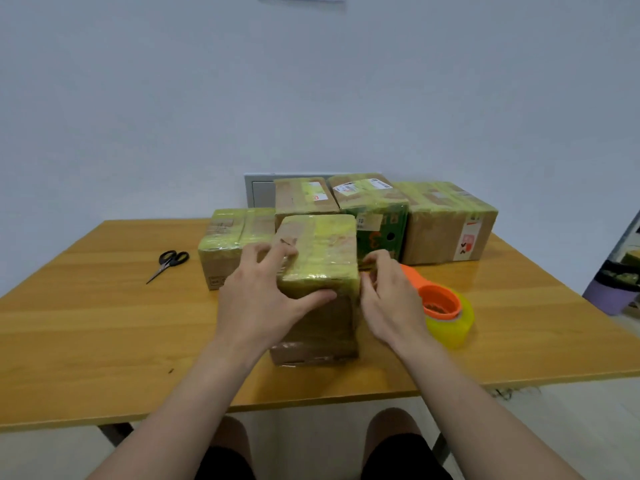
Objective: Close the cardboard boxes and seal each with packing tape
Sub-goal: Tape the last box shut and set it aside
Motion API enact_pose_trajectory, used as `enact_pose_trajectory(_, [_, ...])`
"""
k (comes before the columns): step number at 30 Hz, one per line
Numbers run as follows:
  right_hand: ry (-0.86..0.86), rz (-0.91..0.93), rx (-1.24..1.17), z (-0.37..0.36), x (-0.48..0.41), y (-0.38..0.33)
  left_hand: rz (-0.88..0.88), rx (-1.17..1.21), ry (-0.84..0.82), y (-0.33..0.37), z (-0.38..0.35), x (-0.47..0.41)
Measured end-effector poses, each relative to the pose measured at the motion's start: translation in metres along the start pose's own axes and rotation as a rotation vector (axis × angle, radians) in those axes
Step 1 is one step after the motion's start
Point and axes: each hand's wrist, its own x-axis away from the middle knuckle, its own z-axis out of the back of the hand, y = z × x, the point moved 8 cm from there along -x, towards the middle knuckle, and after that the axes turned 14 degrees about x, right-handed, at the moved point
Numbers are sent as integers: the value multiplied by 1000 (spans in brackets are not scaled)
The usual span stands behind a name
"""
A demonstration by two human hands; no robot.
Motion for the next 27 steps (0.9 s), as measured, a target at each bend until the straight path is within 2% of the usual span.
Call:
enact_pose_trajectory(2, [-137,-45,-265,-15,9,-24,-68,-27,52,-5,20,3])
enact_pose_trajectory(5, [-203,-26,-517,-24,28,-61,-159,-66,102,-17,63,12])
enact_pose_trajectory(8, [-339,64,-577,-42,42,-111,-51,-122,52,-43,106,24])
enact_pose_trajectory(11, [-514,121,-664,-67,42,-165,96,-370,-70,-68,137,33])
enact_pose_trajectory(14, [-723,220,-675,-93,50,-214,196,-456,-36,-89,163,40])
enact_pose_trajectory(18, [-761,328,-709,-112,58,-251,171,-458,117,-107,191,54])
enact_pose_trajectory(20, [-810,362,-738,-119,62,-266,265,-442,100,-122,201,62])
enact_pose_trajectory(23, [-833,444,-683,-131,58,-290,440,-459,-22,-149,216,62])
enact_pose_trajectory(25, [-707,478,-547,-136,40,-303,497,-501,-97,-164,222,53])
enact_pose_trajectory(27, [-480,519,-305,-136,13,-311,504,-545,-113,-174,222,40])
